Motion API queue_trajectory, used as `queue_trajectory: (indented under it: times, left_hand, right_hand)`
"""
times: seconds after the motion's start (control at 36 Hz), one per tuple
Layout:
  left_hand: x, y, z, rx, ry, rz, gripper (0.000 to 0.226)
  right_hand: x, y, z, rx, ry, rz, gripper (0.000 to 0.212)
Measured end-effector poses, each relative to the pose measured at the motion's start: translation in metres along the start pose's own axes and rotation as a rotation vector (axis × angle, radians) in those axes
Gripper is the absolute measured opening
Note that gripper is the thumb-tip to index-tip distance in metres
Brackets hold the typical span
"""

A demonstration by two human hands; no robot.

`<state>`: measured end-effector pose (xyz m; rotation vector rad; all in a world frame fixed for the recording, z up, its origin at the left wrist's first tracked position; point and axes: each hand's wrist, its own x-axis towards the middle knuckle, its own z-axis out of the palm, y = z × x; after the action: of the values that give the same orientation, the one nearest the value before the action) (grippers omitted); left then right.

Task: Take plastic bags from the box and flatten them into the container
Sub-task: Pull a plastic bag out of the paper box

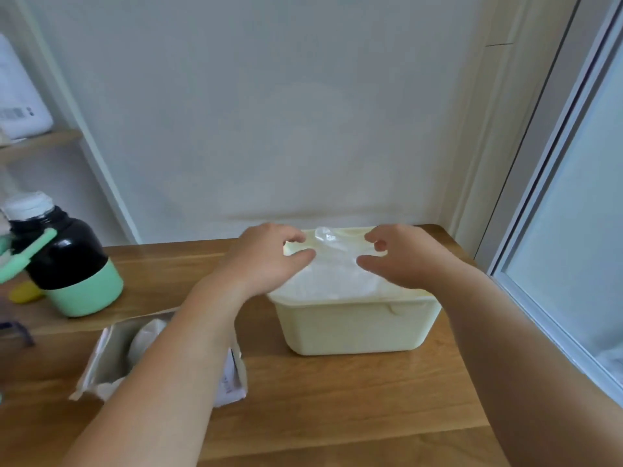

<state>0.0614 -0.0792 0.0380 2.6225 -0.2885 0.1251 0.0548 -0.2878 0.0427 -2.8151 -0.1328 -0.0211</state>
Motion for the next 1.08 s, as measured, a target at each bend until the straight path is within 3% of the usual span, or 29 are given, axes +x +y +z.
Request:
queue_trajectory:
  times: [0.22, 0.36, 0.53, 0.58, 0.67, 0.75, 0.81, 0.92, 1.08]
  left_hand:
    - [-0.061, -0.048, -0.031, -0.126, 0.155, -0.065, 0.014]
    - [-0.100, -0.083, -0.045, -0.006, 0.034, -0.196, 0.024]
    - [-0.116, -0.093, -0.047, 0.241, -0.212, -0.303, 0.029]
    - [-0.113, -0.093, -0.042, 0.328, -0.239, -0.317, 0.016]
    - [-0.108, -0.092, -0.033, 0.495, -0.249, -0.314, 0.005]
    - [-0.105, -0.095, -0.022, 0.636, -0.230, -0.310, 0.027]
    - [-0.104, -0.096, -0.018, 0.685, -0.226, -0.313, 0.028]
    - [-0.099, -0.095, -0.013, 0.704, -0.207, -0.323, 0.018]
    - [-0.102, -0.105, -0.014, 0.625, -0.142, -0.287, 0.021]
  right_hand:
    - [-0.027, -0.076, 0.030, 0.340, 0.081, -0.236, 0.029]
    - [-0.037, -0.124, 0.059, 0.435, 0.030, -0.331, 0.021]
    - [-0.034, -0.156, 0.098, 0.342, -0.144, -0.334, 0.033]
    - [-0.031, -0.157, 0.106, 0.333, -0.146, -0.298, 0.037]
    - [-0.029, -0.154, 0.110, 0.363, -0.127, -0.262, 0.038]
    - [-0.029, -0.152, 0.112, 0.403, -0.118, -0.271, 0.039]
    - [-0.030, -0.151, 0.114, 0.433, -0.108, -0.283, 0.038]
    - [-0.030, -0.146, 0.118, 0.457, -0.083, -0.292, 0.036]
    - [-0.031, -0.146, 0.120, 0.469, -0.071, -0.291, 0.036]
